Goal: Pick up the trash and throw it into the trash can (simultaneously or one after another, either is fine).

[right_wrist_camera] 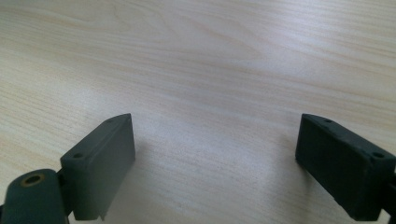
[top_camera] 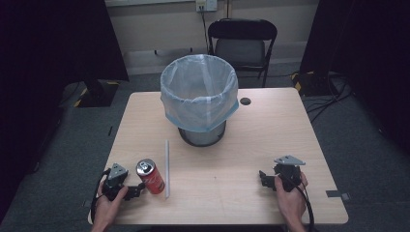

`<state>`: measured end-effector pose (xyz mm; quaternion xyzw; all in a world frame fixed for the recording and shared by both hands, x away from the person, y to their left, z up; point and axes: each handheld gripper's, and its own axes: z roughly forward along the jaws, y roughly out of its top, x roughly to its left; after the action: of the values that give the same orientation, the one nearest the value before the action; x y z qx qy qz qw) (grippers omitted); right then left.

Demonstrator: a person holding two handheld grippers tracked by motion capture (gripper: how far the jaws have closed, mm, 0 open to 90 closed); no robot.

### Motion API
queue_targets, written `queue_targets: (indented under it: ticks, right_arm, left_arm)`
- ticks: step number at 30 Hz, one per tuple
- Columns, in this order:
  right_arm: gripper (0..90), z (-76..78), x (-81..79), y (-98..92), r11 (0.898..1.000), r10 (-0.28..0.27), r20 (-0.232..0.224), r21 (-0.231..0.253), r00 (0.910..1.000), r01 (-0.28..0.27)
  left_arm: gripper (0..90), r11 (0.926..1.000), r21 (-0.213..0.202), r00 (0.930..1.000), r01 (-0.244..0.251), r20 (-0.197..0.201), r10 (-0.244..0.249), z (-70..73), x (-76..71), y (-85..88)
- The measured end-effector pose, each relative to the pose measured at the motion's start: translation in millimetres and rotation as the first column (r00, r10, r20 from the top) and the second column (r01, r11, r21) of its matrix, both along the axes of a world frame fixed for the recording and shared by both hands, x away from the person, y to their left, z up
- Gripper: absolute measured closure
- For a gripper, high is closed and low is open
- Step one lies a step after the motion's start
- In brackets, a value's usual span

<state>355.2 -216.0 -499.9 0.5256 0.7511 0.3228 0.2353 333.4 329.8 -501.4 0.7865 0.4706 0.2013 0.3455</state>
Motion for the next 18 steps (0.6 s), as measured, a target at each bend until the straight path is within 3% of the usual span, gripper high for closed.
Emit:
queue_targets:
  ticks: [8, 18]
  right_arm:
    - [10.7, 0.0, 0.0, 0.0, 1.0, 0.0, 0.0, 0.0, 1.0, 0.0]
    - [10.7, 0.0, 0.0, 0.0, 1.0, 0.0, 0.0, 0.0, 1.0, 0.0]
  left_arm:
    - [10.6, 1.0, 0.0, 1.0, -0.002, 0.0, 0.002, 0.1, -0.3, -0.2]
    - [15.6, 0.9982, 0.003, 0.9982, 0.06, 0.0, -0.06, 1.8, -7.6, 0.5]
